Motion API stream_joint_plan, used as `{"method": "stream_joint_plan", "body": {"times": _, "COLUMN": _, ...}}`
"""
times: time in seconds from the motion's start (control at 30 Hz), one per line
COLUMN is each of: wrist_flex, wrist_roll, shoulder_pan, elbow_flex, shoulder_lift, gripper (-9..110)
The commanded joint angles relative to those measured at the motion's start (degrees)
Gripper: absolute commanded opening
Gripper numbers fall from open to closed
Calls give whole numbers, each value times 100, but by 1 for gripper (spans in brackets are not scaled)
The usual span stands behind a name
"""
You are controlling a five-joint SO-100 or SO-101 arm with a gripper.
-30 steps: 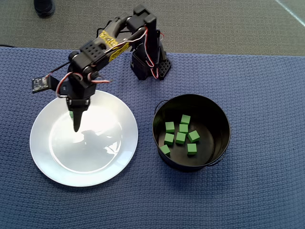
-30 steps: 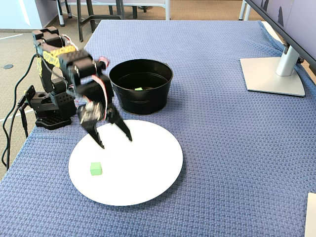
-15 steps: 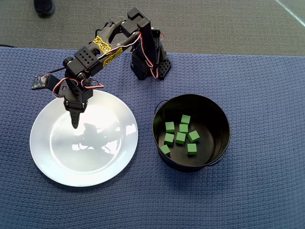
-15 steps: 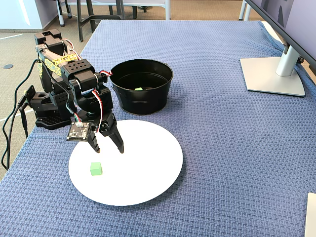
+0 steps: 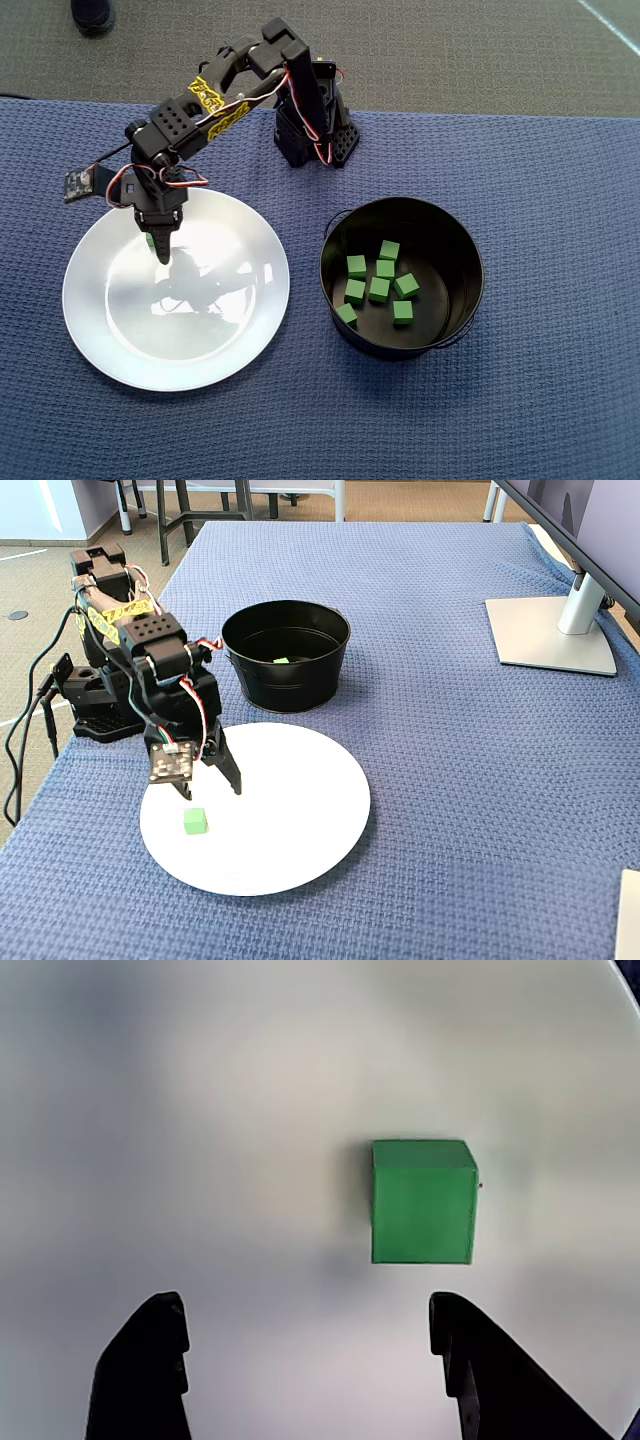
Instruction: Pick up the green cubes from the white plate and place them in the black recipient
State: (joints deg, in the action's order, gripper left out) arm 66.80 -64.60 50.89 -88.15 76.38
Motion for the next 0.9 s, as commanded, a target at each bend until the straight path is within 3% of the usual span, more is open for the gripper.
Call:
{"method": "stream_joint_plan", "body": {"times": 0.0, "wrist_flex": -264, "wrist_roll": -686, "shoulder_pan": 114, "elbow_flex": 44, "shoulder_lift": 62, "gripper": 26}}
{"method": "stream_joint_plan", "body": {"times": 0.87, "wrist_flex": -1028, "wrist_roll": -993, "shoulder_pan": 510, "elbow_flex": -615, "shoulder_lift": 88, "gripper": 20}}
